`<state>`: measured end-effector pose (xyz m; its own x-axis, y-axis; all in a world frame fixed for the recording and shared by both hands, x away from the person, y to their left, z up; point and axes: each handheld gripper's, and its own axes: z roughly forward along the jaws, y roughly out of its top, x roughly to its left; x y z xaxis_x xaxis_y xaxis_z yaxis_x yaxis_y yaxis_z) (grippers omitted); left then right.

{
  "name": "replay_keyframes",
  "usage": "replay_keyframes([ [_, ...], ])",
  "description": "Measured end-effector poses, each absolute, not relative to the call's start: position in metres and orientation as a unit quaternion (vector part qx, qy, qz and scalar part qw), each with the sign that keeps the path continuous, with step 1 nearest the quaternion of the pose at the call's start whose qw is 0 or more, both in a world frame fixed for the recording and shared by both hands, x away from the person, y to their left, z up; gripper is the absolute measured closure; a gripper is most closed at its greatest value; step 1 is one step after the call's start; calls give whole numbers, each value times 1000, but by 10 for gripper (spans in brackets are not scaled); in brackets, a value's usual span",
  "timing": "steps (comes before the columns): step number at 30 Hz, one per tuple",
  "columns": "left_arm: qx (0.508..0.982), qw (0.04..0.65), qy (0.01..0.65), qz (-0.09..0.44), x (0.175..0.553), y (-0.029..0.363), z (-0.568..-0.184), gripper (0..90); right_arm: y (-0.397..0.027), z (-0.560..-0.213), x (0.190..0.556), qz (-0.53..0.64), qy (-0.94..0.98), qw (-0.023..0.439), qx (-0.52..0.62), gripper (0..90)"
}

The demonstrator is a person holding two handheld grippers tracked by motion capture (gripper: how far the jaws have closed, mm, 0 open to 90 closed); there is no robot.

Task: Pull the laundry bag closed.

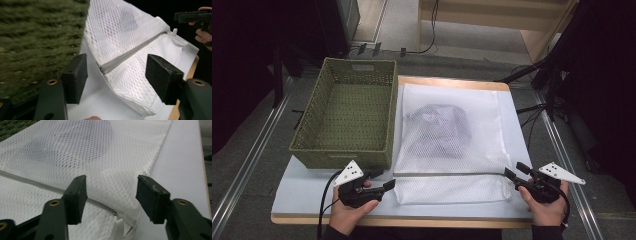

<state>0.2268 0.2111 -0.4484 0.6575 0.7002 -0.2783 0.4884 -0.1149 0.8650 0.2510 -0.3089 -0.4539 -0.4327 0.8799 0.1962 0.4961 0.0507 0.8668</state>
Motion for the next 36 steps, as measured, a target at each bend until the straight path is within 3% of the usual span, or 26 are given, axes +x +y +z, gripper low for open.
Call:
replay_keyframes([
  [13, 741, 526, 388, 152, 223, 235, -441, 118, -305, -449, 251, 487, 699, 224, 474, 204],
  [17, 743, 532, 375, 156, 223, 242, -441, 10, -303, -450, 252, 483, 702, 227, 472, 150],
  [22, 736, 531, 380, 180, 222, 249, -441, 4, -303, -451, 251, 482, 702, 231, 471, 127],
  [28, 725, 543, 374, 198, 221, 263, -440, 0, -305, -451, 250, 486, 697, 229, 475, 5],
  [36, 730, 535, 376, 199, 221, 263, -443, 0, -304, -453, 251, 485, 698, 229, 475, 4],
])
